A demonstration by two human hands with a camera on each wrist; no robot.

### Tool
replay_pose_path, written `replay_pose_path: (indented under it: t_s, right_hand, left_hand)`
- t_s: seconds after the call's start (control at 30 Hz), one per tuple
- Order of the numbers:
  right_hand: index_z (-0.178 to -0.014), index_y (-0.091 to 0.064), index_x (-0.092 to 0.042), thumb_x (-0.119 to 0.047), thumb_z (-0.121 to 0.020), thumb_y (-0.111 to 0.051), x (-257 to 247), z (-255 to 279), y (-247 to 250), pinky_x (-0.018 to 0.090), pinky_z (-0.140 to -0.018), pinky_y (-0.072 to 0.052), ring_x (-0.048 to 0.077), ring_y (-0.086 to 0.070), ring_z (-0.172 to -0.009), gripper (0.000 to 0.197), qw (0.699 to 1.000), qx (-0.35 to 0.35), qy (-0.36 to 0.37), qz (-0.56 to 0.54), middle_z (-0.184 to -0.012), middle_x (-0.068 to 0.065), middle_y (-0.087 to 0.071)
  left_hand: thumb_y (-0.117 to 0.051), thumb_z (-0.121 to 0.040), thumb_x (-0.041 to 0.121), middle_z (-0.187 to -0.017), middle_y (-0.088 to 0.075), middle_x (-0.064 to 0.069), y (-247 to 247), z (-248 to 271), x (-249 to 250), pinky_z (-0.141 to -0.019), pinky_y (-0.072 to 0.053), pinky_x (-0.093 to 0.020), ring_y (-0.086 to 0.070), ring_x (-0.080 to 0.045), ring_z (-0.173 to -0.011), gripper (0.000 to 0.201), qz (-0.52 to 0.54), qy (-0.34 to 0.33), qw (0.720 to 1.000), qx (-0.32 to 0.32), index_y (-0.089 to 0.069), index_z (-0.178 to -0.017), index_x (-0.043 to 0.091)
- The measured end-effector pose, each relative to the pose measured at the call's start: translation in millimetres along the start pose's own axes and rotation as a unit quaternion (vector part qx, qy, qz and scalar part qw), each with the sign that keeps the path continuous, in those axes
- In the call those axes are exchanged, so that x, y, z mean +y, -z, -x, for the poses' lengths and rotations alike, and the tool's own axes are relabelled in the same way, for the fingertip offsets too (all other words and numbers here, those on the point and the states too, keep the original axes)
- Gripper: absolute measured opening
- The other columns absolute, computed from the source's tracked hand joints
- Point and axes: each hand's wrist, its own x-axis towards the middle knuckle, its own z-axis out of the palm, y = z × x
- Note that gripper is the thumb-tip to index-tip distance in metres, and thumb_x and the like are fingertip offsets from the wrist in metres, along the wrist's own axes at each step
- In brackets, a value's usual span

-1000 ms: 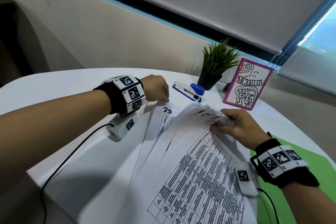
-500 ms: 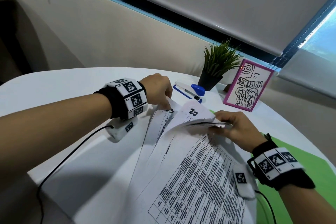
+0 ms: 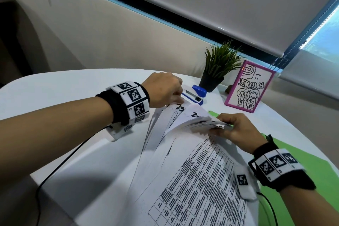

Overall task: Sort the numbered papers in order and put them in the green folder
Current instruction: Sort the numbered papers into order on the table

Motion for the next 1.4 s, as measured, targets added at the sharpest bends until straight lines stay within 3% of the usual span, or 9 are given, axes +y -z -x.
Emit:
replay_pose_path:
  t_s: [0.1,0.23,0.37,0.53,0.63,0.77,0.93,1.17,1.4]
  right_hand:
    - [-0.088,-0.077,-0.013,-0.002,-0.079,-0.077,-1.8,0.9,-0.7,0.012,-0.071,-0.048,0.006,-0.069,-0.075,0.014,1.000,-0.007,0.000,-0.014,-0.080,-0.003,-0.077]
    - [-0.096,-0.073,-0.015,-0.004,-0.079,-0.078,-1.3,0.6,-2.0,0.008,-0.075,-0.047,-0.001,-0.068,-0.084,0.021,0.999,0.010,-0.016,-0.028,-0.089,-0.015,-0.076]
    - [-0.111,-0.060,-0.022,0.001,-0.076,-0.079,-2.5,1.0,-0.2,0.015,-0.079,-0.053,0.005,-0.071,-0.088,0.045,0.994,0.029,-0.036,-0.095,-0.093,0.000,-0.076]
    - [-0.077,-0.067,-0.006,0.007,-0.072,-0.079,4.8,0.1,0.1,0.011,-0.086,-0.044,-0.001,-0.062,-0.097,0.018,0.999,0.023,0.038,-0.006,-0.101,-0.006,-0.069]
    - [-0.071,-0.064,-0.004,0.002,-0.072,-0.080,6.8,-1.0,-1.5,0.004,-0.094,-0.036,-0.009,-0.053,-0.116,0.018,0.997,0.035,0.061,0.011,-0.123,-0.011,-0.061]
    - [-0.084,-0.072,-0.011,-0.001,-0.077,-0.077,7.4,-0.4,0.0,0.018,-0.083,-0.048,0.007,-0.067,-0.090,0.013,0.999,0.007,0.016,-0.035,-0.095,-0.002,-0.075]
    - [-0.087,-0.075,-0.021,0.005,-0.078,-0.074,2.3,1.1,-1.3,0.010,-0.077,-0.048,0.006,-0.068,-0.080,0.027,0.998,0.013,0.013,-0.059,-0.085,-0.005,-0.077]
    - [-0.091,-0.073,-0.026,-0.001,-0.077,-0.078,2.2,-1.5,-4.3,0.009,-0.080,-0.046,-0.002,-0.067,-0.085,0.028,0.999,0.013,0.007,-0.032,-0.088,-0.018,-0.075]
    - [-0.102,-0.073,-0.018,-0.003,-0.079,-0.077,6.4,-2.8,-3.9,0.016,-0.087,-0.049,0.003,-0.066,-0.095,0.028,0.999,0.045,0.017,-0.007,-0.099,-0.010,-0.073]
  left_hand:
    - [-0.050,-0.094,0.052,-0.091,-0.058,0.010,-0.5,1.7,0.5,-0.061,-0.031,-0.029,-0.055,-0.020,-0.087,0.037,-0.033,-0.017,0.999,0.006,-0.059,-0.073,0.024]
    - [-0.054,-0.094,0.049,-0.129,-0.056,0.019,-1.0,2.7,1.2,-0.067,-0.035,-0.026,-0.053,-0.011,-0.111,0.028,-0.030,-0.096,0.994,0.046,-0.075,-0.096,0.031]
    - [-0.064,-0.090,0.035,-0.088,-0.070,0.006,1.6,-1.7,6.3,-0.071,-0.048,-0.032,-0.062,-0.015,-0.081,0.018,0.151,-0.018,0.988,0.028,-0.073,-0.085,0.020]
    - [-0.056,-0.095,0.021,-0.051,-0.050,0.013,3.4,-1.3,11.3,-0.052,-0.041,-0.023,-0.044,-0.011,-0.050,0.013,0.375,0.054,0.923,-0.063,-0.059,-0.085,0.013]
    - [-0.054,-0.098,0.021,-0.054,-0.045,0.012,7.0,1.6,14.6,-0.056,-0.042,-0.023,-0.040,-0.009,-0.055,0.015,0.433,0.025,0.893,-0.122,-0.059,-0.092,0.007]
    - [-0.050,-0.099,0.036,-0.076,-0.059,0.005,9.1,-2.5,9.5,-0.070,-0.051,-0.027,-0.056,-0.012,-0.070,0.031,0.460,0.091,0.876,-0.115,-0.064,-0.090,0.010]
    - [-0.064,-0.090,0.031,-0.101,-0.072,-0.001,-2.1,-1.9,-15.7,-0.083,-0.050,-0.030,-0.063,-0.020,-0.095,0.019,0.132,0.133,0.974,-0.128,-0.072,-0.099,0.017]
    - [-0.077,-0.077,0.023,-0.077,-0.068,0.008,-7.2,3.9,-18.1,-0.066,-0.042,-0.026,-0.058,-0.011,-0.072,0.010,0.117,0.112,0.984,-0.071,-0.069,-0.081,0.020]
    - [-0.051,-0.096,0.020,-0.077,-0.057,0.001,-3.5,-0.5,-14.4,-0.065,-0.037,-0.029,-0.051,-0.022,-0.075,0.010,0.168,0.132,0.977,-0.027,-0.050,-0.088,0.015]
